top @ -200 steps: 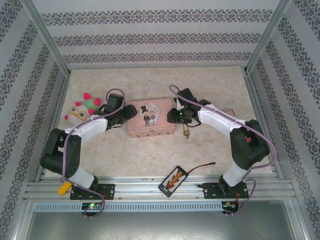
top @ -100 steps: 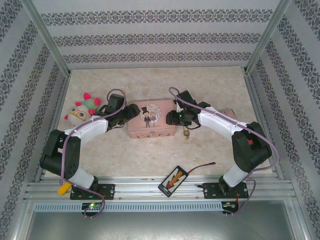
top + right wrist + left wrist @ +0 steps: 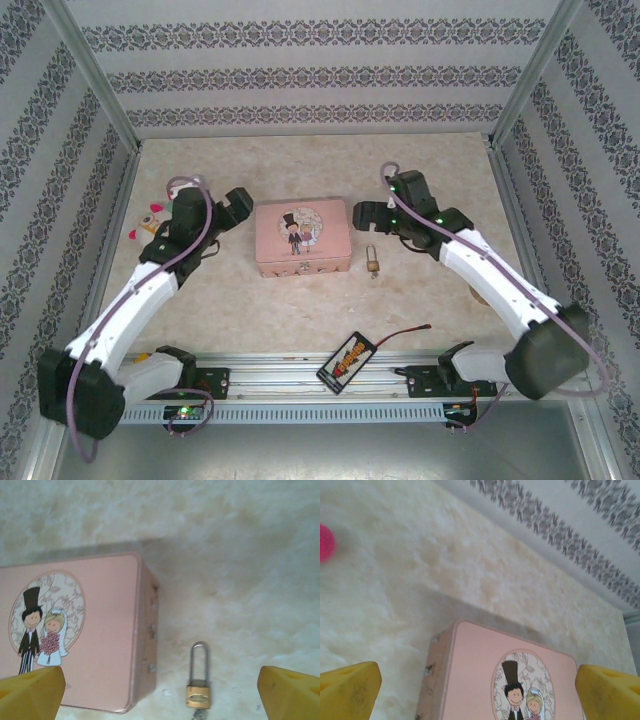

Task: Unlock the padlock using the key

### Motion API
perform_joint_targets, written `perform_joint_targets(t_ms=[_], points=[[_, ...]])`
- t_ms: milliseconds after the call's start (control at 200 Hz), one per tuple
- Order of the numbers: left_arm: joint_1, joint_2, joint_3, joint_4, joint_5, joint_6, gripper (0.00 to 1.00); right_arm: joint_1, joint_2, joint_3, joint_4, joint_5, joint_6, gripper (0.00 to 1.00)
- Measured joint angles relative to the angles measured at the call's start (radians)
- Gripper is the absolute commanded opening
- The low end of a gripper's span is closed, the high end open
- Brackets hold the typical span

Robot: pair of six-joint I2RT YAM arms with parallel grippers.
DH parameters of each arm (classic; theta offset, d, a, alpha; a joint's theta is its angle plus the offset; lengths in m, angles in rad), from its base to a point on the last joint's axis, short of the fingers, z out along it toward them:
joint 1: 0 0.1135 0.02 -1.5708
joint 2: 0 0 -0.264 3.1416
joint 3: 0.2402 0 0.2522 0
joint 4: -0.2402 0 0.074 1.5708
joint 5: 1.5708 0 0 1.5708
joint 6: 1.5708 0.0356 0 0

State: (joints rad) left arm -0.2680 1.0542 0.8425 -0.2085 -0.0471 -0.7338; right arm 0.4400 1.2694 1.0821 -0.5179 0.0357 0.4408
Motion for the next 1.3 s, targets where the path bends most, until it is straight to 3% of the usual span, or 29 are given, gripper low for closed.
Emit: perform_joint_targets(t_ms=[300,605,959,1299], points=[[0.002,-0.29,-0.212,-0.014,-0.229,0.134,0.99,-0.042,-0.281,-0.203,0.08,0.093,-0.097,0.98],[0.002,-0.463,-0.435,0.138,-0.364,0.34,0.99,-0.103,-0.501,-0.372,0.203,0.259,-0.145,0.98],[0.049,-0.372,-0.58,0.394,-0.364,0.6,0.99,-0.206,-0.513,-0.608,0.496,0.331,-0.174,0.98],[0.198,-0.119,-0.603,0.627,-0.192,0.626,0.99,-0.288,-0.393,-0.724,0.808,0.33,-0.312,0.98]])
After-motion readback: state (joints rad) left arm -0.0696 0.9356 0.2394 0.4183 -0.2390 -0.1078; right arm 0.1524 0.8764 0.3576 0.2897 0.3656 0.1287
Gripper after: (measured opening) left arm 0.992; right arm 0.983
